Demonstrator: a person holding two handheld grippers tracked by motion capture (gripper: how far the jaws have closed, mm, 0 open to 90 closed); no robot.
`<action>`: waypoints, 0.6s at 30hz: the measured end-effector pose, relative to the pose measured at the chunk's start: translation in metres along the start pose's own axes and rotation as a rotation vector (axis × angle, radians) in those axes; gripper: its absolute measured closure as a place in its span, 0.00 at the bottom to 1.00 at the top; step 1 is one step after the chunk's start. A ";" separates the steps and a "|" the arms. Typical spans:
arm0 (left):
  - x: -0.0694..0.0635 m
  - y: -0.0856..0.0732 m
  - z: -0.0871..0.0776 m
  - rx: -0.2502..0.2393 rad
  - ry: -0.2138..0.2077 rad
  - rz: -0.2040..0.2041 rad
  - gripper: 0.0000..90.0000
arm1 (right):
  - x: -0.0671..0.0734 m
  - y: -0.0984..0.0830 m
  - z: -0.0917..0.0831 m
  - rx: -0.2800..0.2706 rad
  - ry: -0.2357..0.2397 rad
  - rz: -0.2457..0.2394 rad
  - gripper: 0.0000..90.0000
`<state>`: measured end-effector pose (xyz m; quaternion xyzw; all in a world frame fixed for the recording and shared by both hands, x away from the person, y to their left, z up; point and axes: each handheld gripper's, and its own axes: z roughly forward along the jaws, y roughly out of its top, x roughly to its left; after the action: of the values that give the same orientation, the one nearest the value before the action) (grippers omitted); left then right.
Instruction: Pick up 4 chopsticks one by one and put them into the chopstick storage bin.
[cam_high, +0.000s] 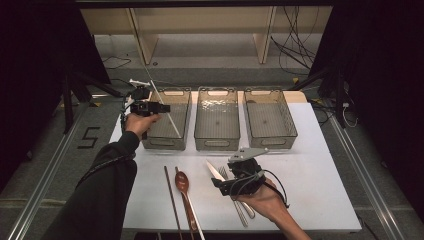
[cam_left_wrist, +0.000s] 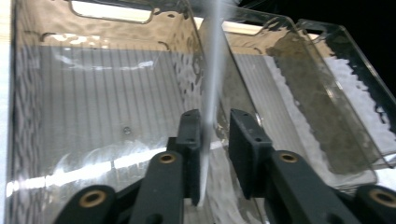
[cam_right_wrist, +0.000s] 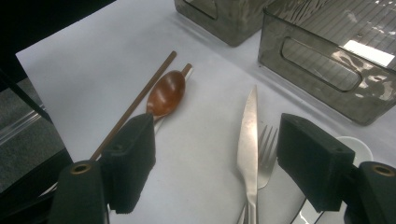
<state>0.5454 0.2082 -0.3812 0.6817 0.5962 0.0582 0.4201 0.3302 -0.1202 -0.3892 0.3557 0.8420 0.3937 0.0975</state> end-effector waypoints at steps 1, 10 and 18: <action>-0.001 0.000 0.000 0.002 0.012 0.005 0.79 | 0.000 0.000 0.000 0.000 0.001 -0.001 0.32; 0.000 0.000 0.002 0.010 0.029 0.020 0.62 | 0.001 0.000 0.000 0.006 0.005 -0.003 0.32; -0.009 -0.010 -0.017 -0.021 -0.061 0.038 0.42 | 0.002 0.000 0.003 0.019 0.000 -0.003 0.32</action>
<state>0.5256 0.2088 -0.3729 0.6898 0.5696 0.0515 0.4439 0.3301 -0.1174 -0.3908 0.3553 0.8463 0.3855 0.0948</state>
